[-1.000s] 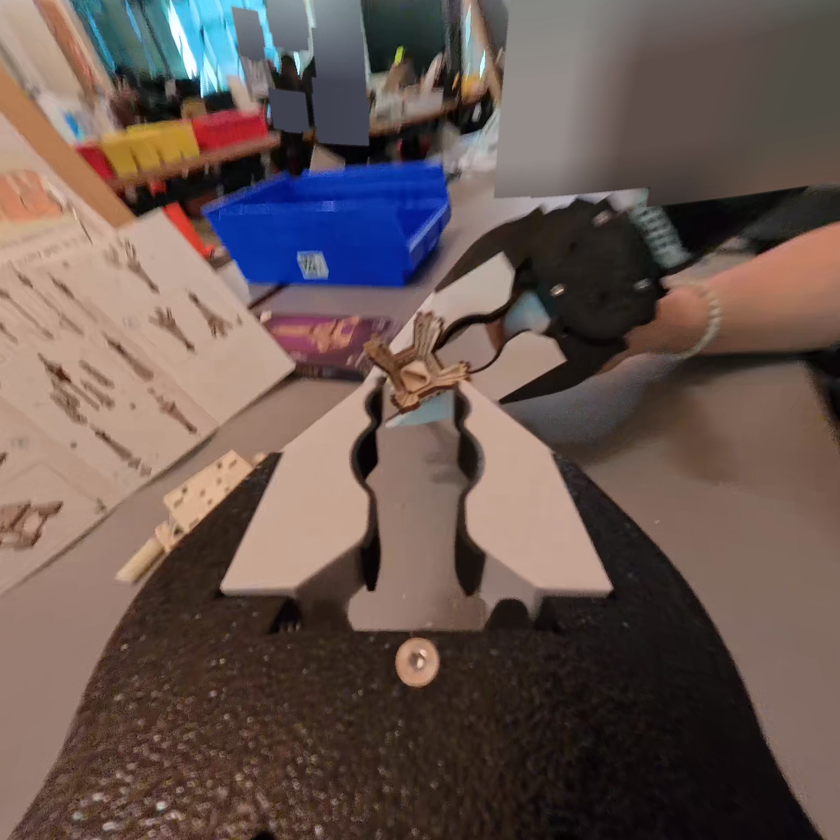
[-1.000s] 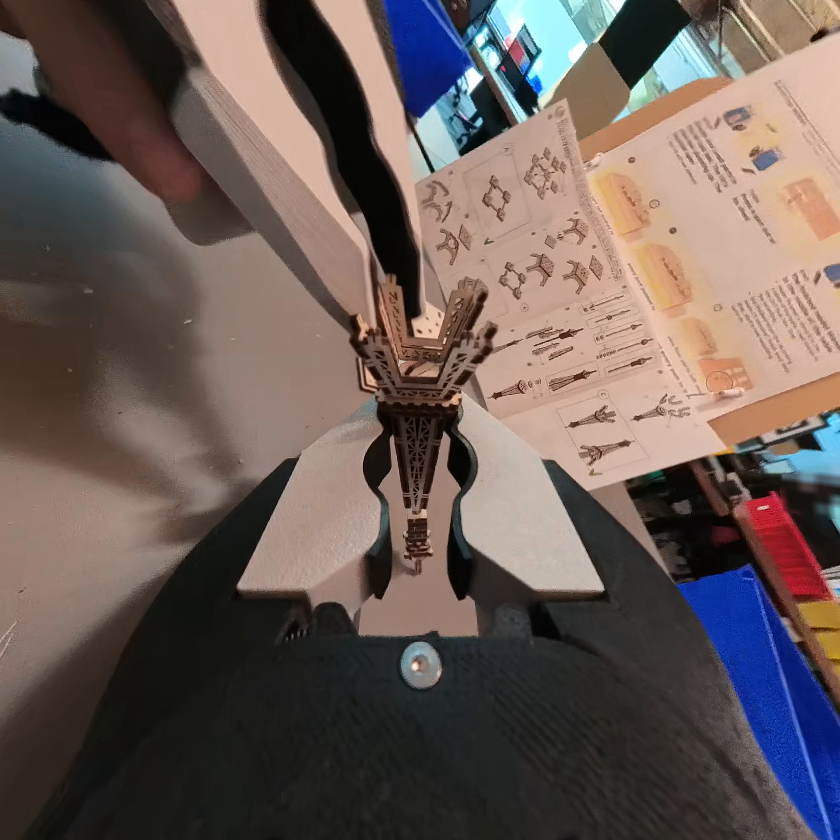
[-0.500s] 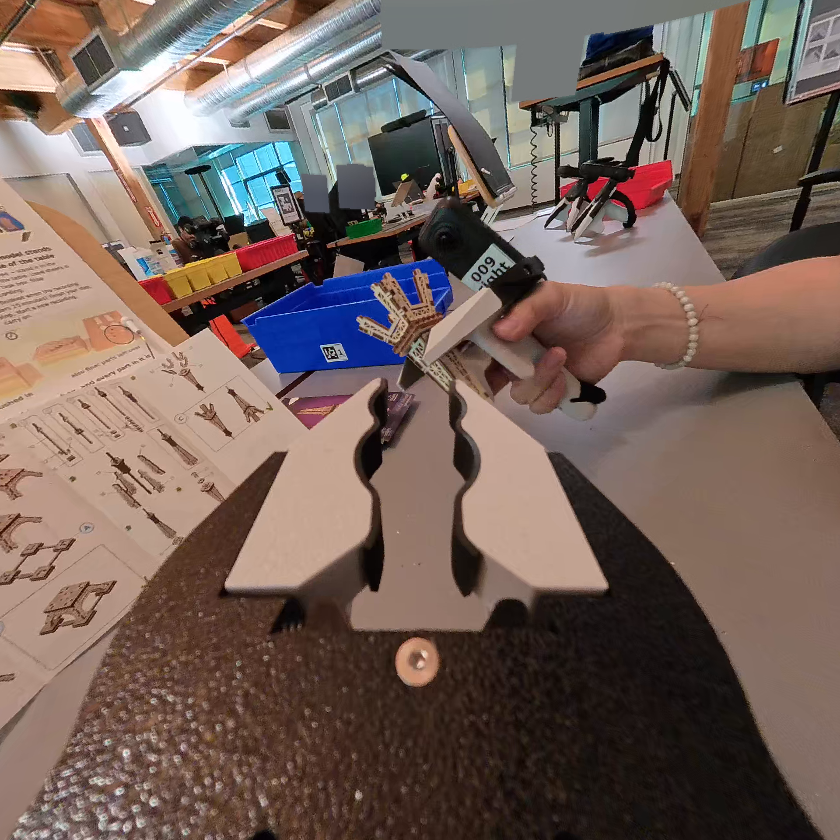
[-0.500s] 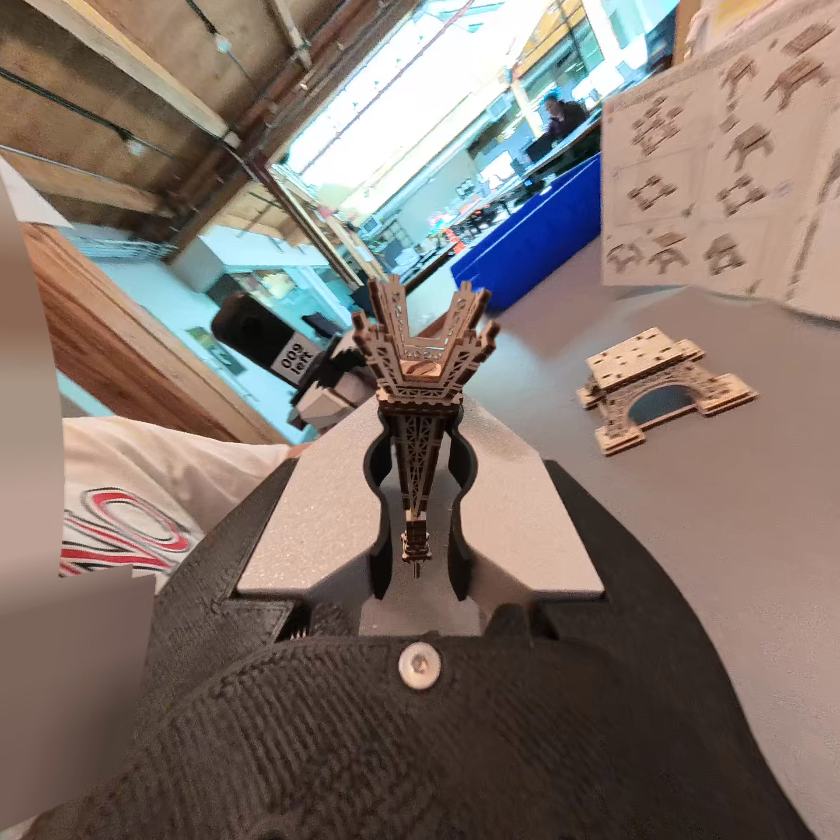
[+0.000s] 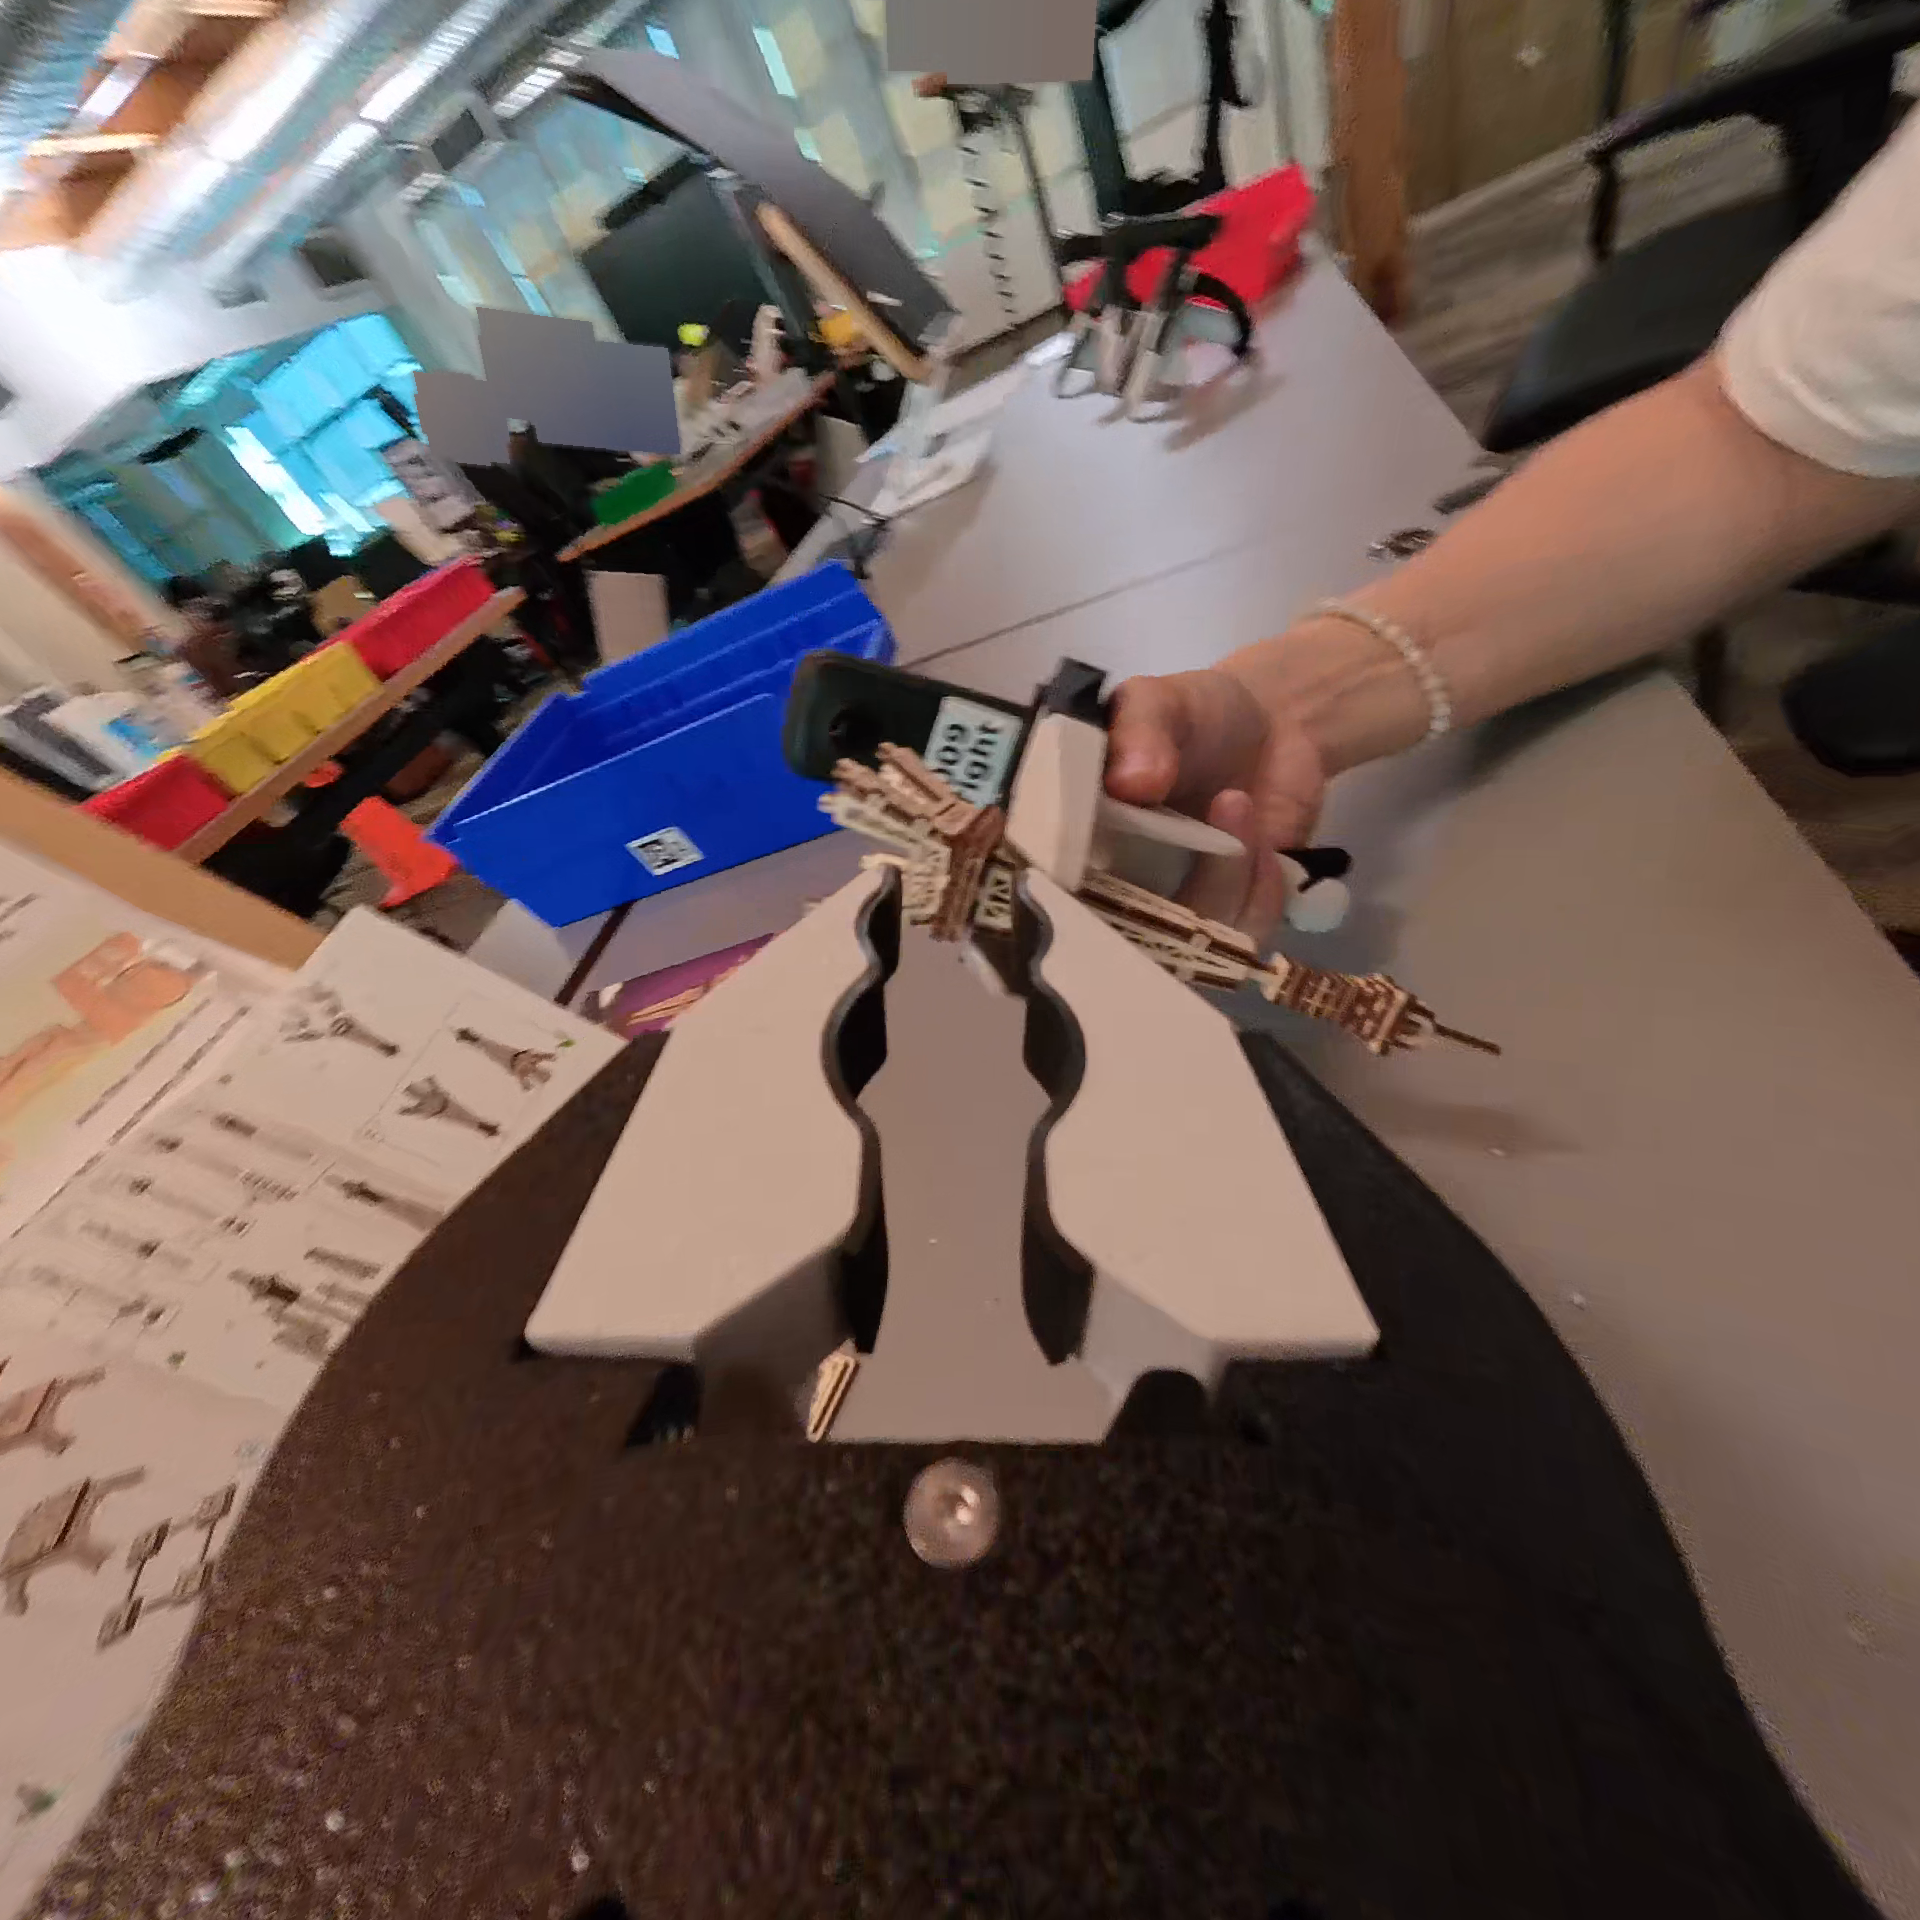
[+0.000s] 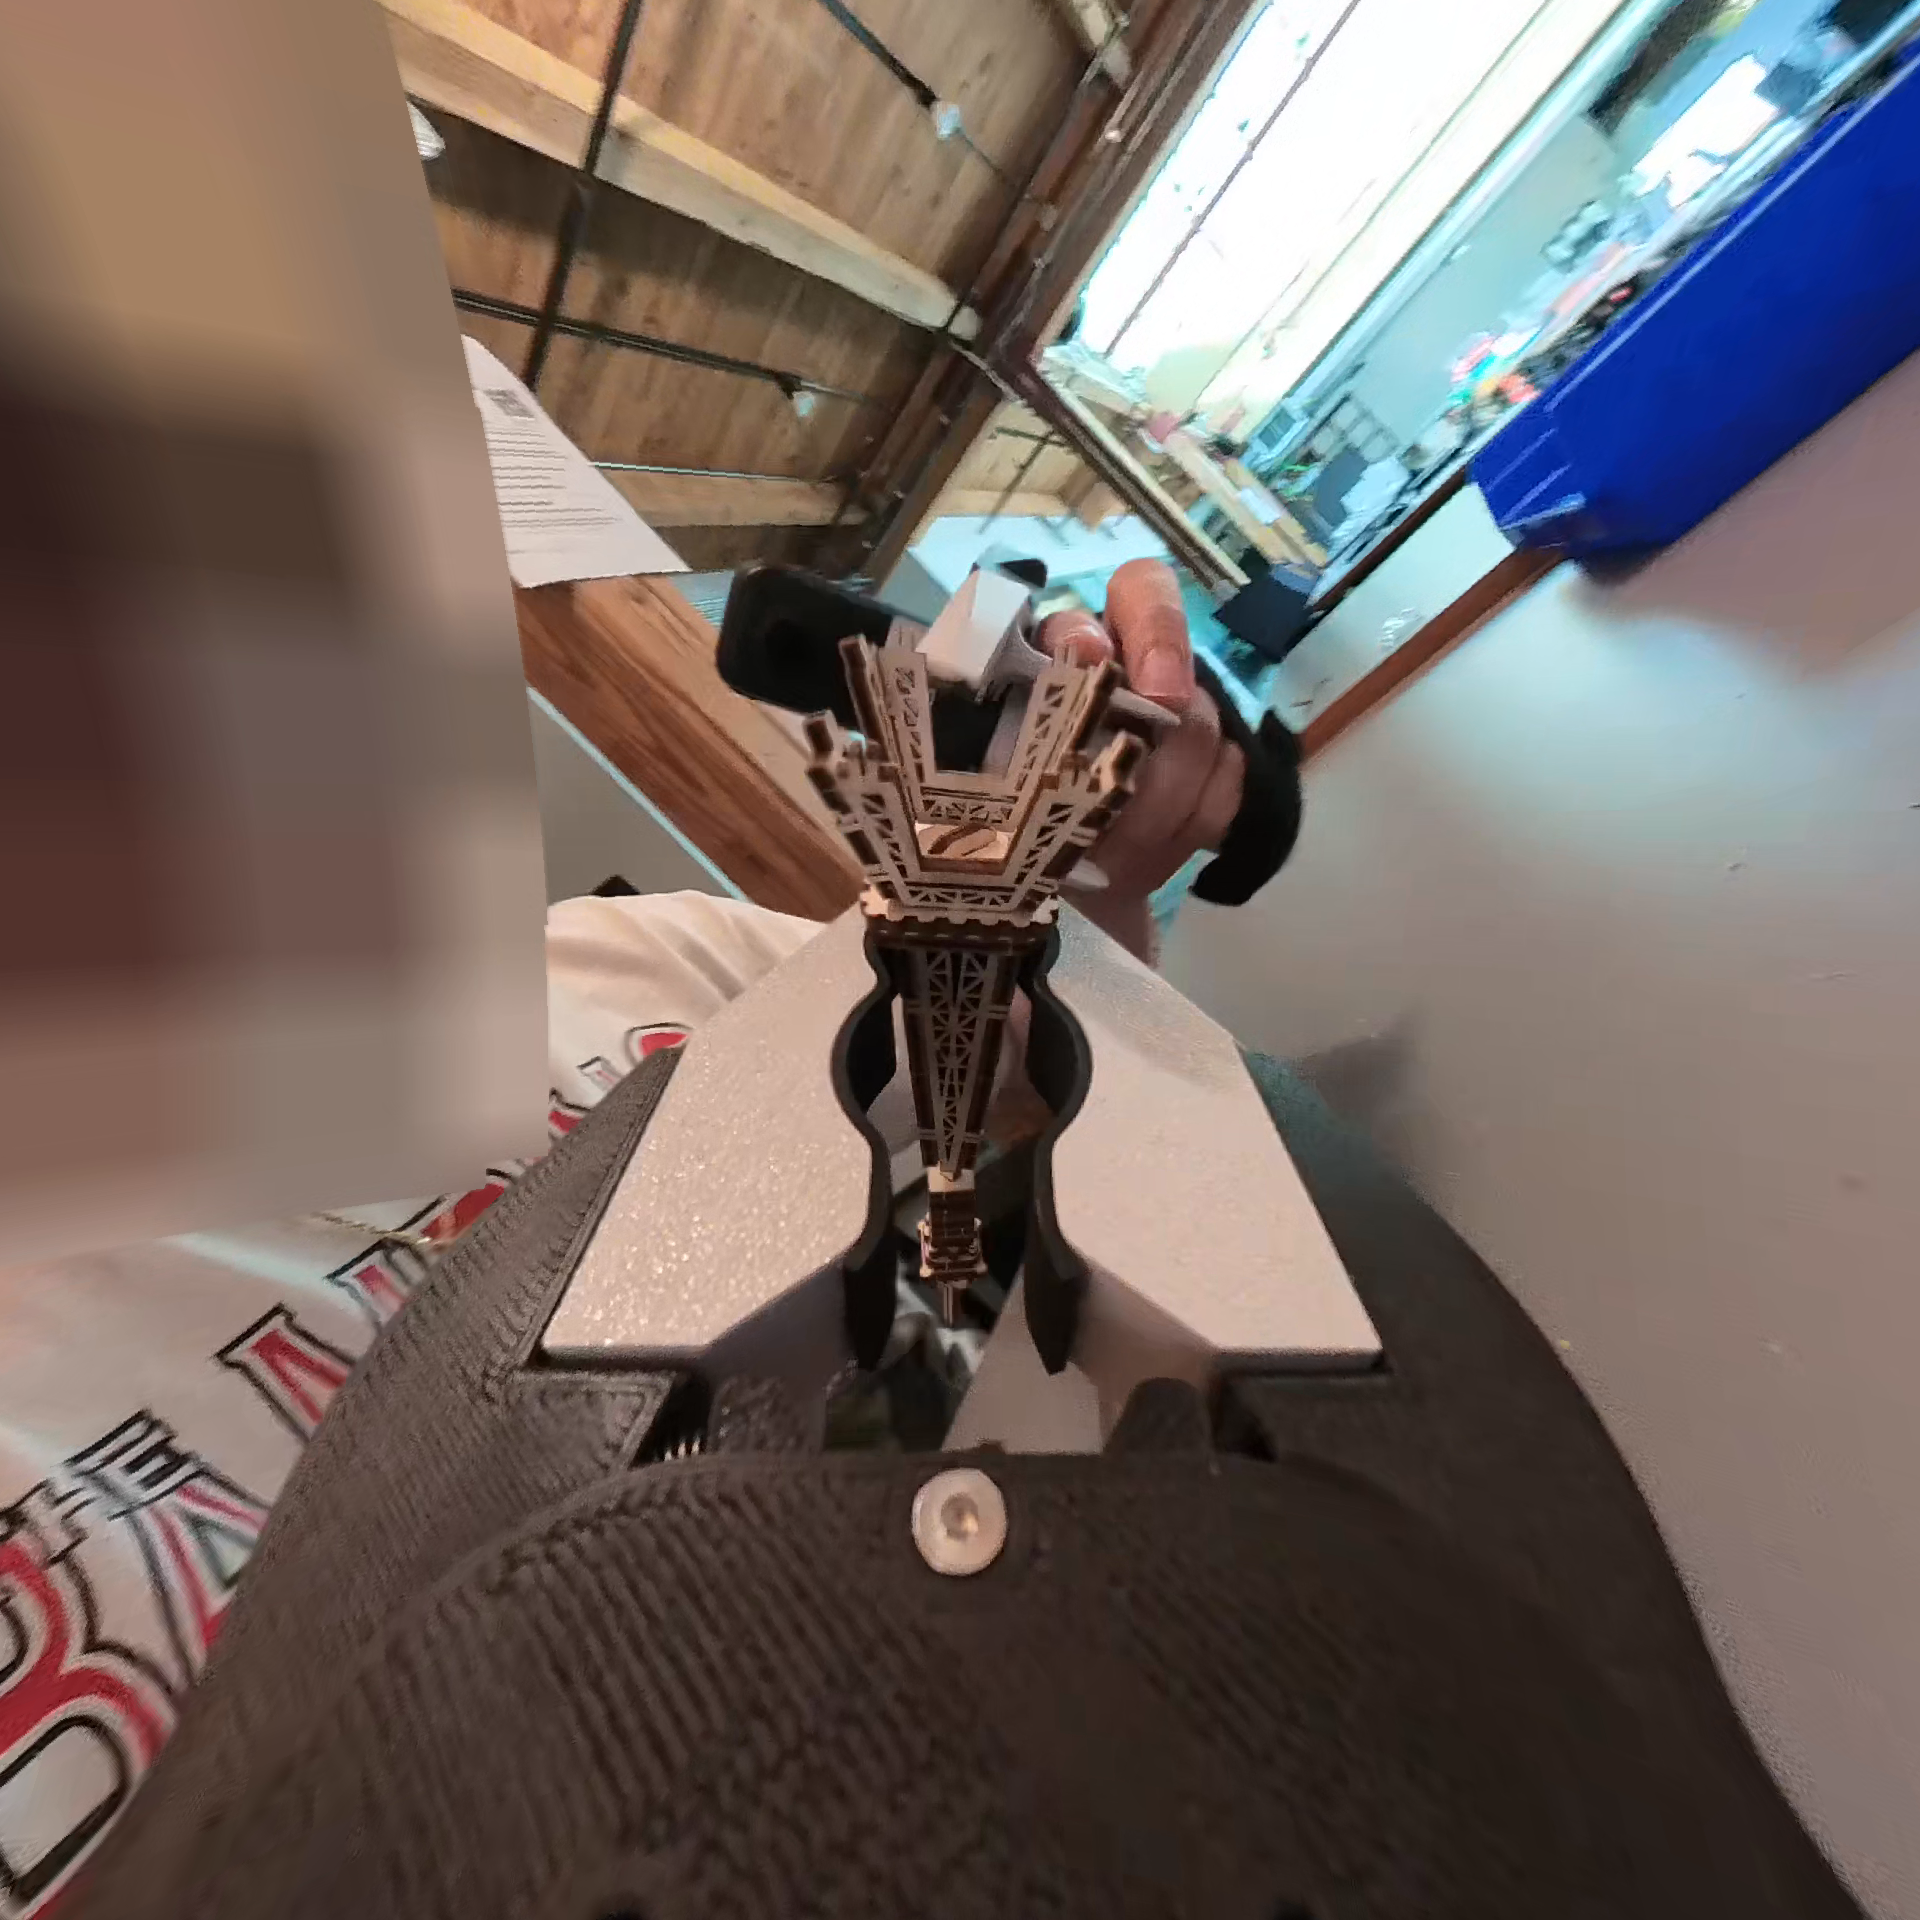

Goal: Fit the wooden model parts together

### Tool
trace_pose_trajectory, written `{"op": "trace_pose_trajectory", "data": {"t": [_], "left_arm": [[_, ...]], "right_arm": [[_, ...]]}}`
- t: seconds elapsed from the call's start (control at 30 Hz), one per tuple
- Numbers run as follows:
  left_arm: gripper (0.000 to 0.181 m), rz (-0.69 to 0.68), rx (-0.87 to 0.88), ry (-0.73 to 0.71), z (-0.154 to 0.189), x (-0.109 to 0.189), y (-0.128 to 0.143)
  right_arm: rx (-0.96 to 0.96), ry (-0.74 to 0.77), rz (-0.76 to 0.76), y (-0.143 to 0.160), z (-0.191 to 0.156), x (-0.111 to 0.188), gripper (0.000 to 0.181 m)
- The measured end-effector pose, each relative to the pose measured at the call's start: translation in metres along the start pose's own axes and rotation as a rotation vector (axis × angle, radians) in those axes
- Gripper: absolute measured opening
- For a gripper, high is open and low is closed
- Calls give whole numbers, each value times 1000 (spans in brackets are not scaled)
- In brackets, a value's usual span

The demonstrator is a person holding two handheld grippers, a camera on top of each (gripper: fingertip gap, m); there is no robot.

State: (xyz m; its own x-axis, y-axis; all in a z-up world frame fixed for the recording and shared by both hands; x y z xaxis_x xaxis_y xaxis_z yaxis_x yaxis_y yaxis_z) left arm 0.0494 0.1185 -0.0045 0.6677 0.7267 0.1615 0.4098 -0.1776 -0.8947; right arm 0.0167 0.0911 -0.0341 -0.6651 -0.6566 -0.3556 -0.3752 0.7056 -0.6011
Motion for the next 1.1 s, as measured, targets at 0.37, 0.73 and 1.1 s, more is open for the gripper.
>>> {"op": "trace_pose_trajectory", "data": {"t": [0.37,0.73,1.1], "left_arm": [[22,-118,-120,63,1,-6,3],[20,-157,-147,188,12,-2,1],[13,-186,-185,118,5,-8,8]], "right_arm": [[-19,-101,-48,11,-10,-6,18],[-31,-76,-93,19,-6,-11,18],[-55,-61,-42,16,-3,-9,18]]}}
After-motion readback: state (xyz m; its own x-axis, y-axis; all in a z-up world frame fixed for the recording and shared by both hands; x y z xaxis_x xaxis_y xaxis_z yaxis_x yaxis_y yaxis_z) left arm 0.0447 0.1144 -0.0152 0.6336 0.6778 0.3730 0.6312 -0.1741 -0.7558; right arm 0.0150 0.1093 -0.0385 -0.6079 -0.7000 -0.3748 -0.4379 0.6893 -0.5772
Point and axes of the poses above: each gripper's, where its closed fingertips meet, x back along the fingers, y out of its underside, z = x × y across the jaws, the point moved 3 cm from there along x, back along the fingers, and after that the axes turned 1 degree about -x, right-handed, at the moved point
